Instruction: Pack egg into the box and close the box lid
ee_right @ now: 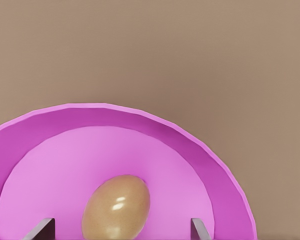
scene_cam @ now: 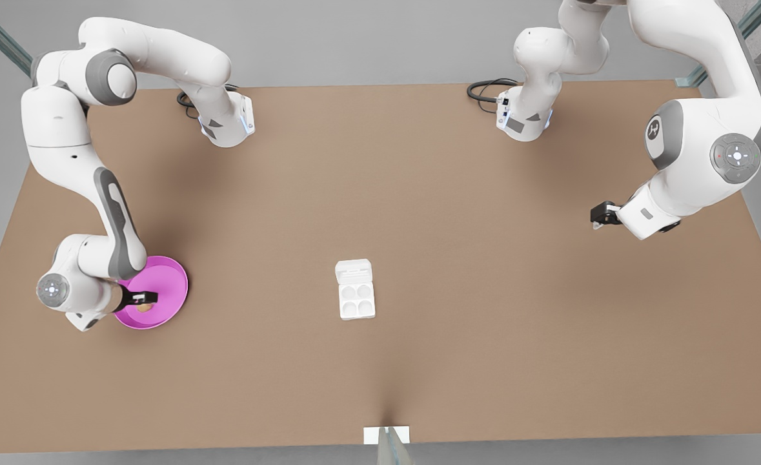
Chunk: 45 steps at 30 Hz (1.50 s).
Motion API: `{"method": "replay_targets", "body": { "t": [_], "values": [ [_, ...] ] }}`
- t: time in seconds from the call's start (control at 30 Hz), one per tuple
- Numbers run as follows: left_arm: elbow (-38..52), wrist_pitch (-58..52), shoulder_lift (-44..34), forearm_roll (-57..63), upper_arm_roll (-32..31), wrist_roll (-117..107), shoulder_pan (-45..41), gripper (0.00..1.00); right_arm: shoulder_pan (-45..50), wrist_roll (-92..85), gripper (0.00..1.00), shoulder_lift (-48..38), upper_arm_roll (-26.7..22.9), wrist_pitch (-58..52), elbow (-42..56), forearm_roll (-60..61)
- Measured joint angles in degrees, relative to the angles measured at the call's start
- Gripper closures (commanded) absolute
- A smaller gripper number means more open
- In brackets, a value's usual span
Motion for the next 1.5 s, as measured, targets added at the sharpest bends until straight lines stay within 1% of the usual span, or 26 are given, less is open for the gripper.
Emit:
{"method": "replay_targets", "body": {
  "t": [0.33,0.7,0.73,0.77,0.83,0.9,0.97,1.0,1.03,1.07,1.1,1.13,1.5],
  "values": [
    [-0.06,-0.04,0.00,0.00,0.05,0.07,-1.35,0.00,1.24,0.05,0.00,2.70,0.00,0.69,0.14,-0.55],
    [-0.09,-0.07,0.31,-0.01,0.09,0.12,-1.16,0.00,1.32,0.35,0.00,2.79,0.00,1.44,0.37,-0.60],
    [-0.09,-0.06,0.33,-0.01,0.05,0.13,-1.15,0.00,1.33,0.38,0.03,2.82,0.00,1.46,0.36,-0.60],
    [-0.09,-0.05,0.34,-0.01,0.06,0.13,-1.18,0.00,1.34,0.40,0.10,2.81,0.00,1.47,0.34,-0.58],
    [-0.09,-0.05,0.34,0.00,0.04,0.14,-1.20,0.00,1.34,0.38,0.21,2.81,0.00,1.49,0.34,-0.51],
    [-0.09,-0.06,0.31,0.00,0.06,0.14,-1.25,0.00,1.34,0.36,0.21,2.83,-0.01,1.51,0.34,-0.45],
    [-0.09,-0.10,0.28,0.00,0.08,0.14,-1.34,0.00,1.34,0.31,0.25,2.84,0.00,1.52,0.34,-0.37],
    [-0.09,-0.11,0.27,0.00,0.09,0.15,-1.43,0.00,1.35,0.28,0.25,2.84,0.00,1.52,0.34,-0.32],
    [-0.09,-0.12,0.27,0.00,0.09,0.15,-1.52,0.00,1.34,0.24,0.38,2.83,0.00,1.53,0.33,-0.27],
    [-0.09,-0.13,0.27,0.00,0.08,0.15,-1.59,0.00,1.36,0.10,0.41,2.80,0.00,1.52,0.31,-0.10],
    [-0.09,-0.14,0.27,0.00,0.08,0.15,-1.64,0.00,1.35,-0.06,0.49,2.79,0.00,1.47,0.26,0.07],
    [-0.09,-0.14,0.27,0.00,0.08,0.15,-1.67,0.00,1.35,-0.27,0.54,2.78,0.00,1.39,0.23,0.29],
    [-0.09,-0.17,0.26,0.00,0.07,0.16,-1.63,0.00,1.93,-1.12,0.55,2.35,0.08,0.96,0.49,0.40]
  ]
}}
